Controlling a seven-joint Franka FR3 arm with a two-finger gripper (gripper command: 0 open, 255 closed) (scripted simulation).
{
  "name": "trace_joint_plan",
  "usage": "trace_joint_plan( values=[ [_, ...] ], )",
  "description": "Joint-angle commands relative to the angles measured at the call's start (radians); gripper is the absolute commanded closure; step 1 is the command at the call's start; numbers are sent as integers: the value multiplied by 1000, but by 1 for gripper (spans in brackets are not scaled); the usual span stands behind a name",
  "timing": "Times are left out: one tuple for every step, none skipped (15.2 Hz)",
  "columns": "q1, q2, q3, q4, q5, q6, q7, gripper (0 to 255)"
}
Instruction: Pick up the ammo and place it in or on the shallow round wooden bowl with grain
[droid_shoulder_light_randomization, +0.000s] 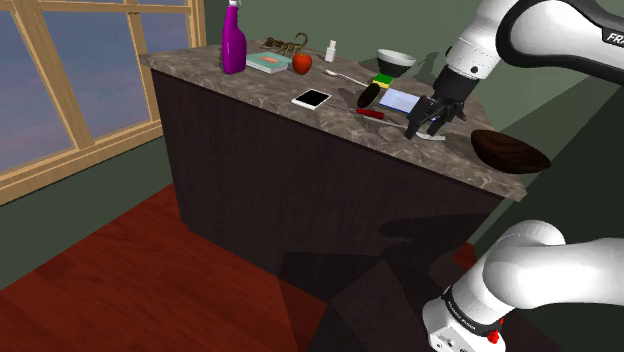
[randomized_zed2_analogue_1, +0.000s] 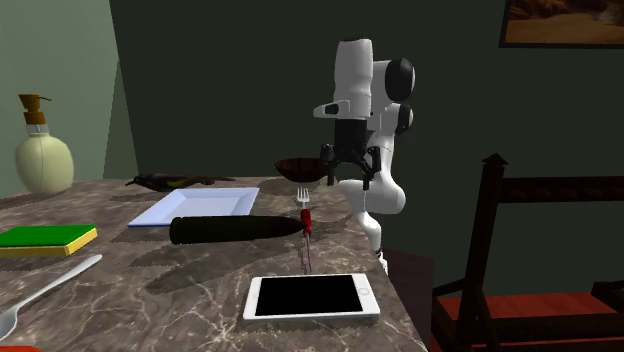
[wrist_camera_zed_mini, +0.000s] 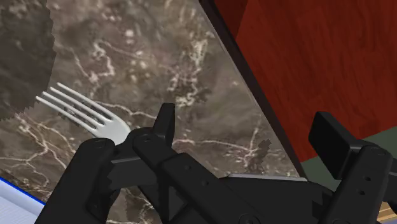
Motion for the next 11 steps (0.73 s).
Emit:
trace_joint_plan(
  values=[
    [0,0,0,0,0,0,0,0],
    [-13,43,10,30,6,12,38,0],
    [-27,86,20,61,11,22,75,0],
    [-40,128,29,93,16,30,112,0],
    [-54,170,37,126,19,38,150,0],
    [-67,212,44,160,21,43,186,0],
    [-81,253,51,195,23,48,223,0],
    [-93,294,57,231,23,51,260,0],
    [-106,335,62,268,23,52,296,0],
    [-118,375,66,306,22,53,333,0],
    [-130,415,70,345,21,52,369,0]
  ],
)
